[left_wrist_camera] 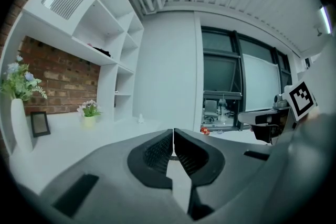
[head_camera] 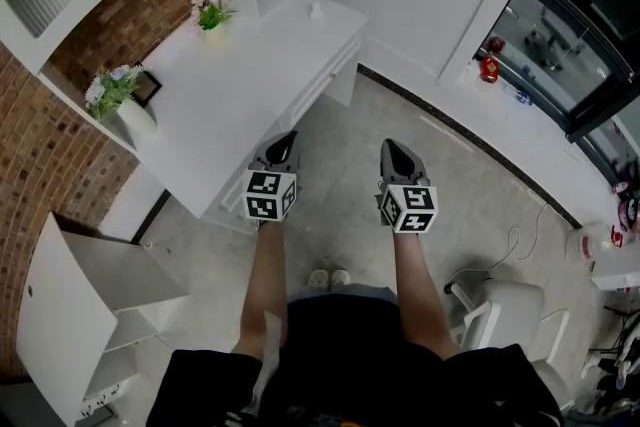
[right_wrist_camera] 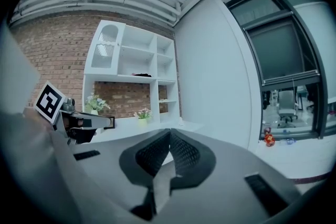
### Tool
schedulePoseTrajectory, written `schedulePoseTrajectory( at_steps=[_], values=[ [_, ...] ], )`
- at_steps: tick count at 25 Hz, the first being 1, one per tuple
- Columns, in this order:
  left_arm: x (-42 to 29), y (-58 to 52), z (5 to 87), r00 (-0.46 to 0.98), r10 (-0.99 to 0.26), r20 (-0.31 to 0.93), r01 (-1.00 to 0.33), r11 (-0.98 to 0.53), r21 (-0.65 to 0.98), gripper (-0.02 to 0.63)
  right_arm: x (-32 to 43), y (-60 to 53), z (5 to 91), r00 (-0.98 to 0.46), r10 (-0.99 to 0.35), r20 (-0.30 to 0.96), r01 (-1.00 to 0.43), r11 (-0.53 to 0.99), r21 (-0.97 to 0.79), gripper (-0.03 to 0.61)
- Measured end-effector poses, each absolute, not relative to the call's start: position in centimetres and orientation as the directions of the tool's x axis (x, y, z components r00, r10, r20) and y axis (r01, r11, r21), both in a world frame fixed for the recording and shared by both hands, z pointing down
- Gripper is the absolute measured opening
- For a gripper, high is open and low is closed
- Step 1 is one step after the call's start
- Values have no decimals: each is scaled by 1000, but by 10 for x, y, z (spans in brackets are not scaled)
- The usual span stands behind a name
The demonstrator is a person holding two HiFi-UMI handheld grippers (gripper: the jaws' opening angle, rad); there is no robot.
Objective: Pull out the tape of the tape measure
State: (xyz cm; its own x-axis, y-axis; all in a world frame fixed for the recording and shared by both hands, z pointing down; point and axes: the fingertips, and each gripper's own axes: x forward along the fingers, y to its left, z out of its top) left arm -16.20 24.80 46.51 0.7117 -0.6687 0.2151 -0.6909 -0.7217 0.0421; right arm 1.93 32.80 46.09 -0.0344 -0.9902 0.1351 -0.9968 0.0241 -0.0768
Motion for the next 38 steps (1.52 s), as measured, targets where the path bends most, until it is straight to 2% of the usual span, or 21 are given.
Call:
schedulePoseTrajectory(
  at_steps=[5,9,12,18,27,38],
  values=[
    [-170,246,454,722,-674,154,-688,-723,60,14,15,325,455,-47,-993,113,-994,35,-105,-2],
    [-178,245,455,728,-670,142,-683,-726,77,114,10,323,454,-58,-993,104,-991,45,-128,62],
    [-182,244,456,730,-668,146,-681,-728,79,147,8,321,455,-51,-993,108,-990,36,-137,109],
    [-191,241,457,741,-656,146,-668,-742,61,153,1,325,458,-30,-994,104,-988,14,-151,135],
    [-190,220,459,749,-646,144,-658,-751,54,155,11,315,462,9,-995,101,-986,-25,-162,140],
    [-156,133,464,736,-663,138,-673,-739,41,156,54,222,466,-3,-997,82,-985,-11,-170,140]
  ],
)
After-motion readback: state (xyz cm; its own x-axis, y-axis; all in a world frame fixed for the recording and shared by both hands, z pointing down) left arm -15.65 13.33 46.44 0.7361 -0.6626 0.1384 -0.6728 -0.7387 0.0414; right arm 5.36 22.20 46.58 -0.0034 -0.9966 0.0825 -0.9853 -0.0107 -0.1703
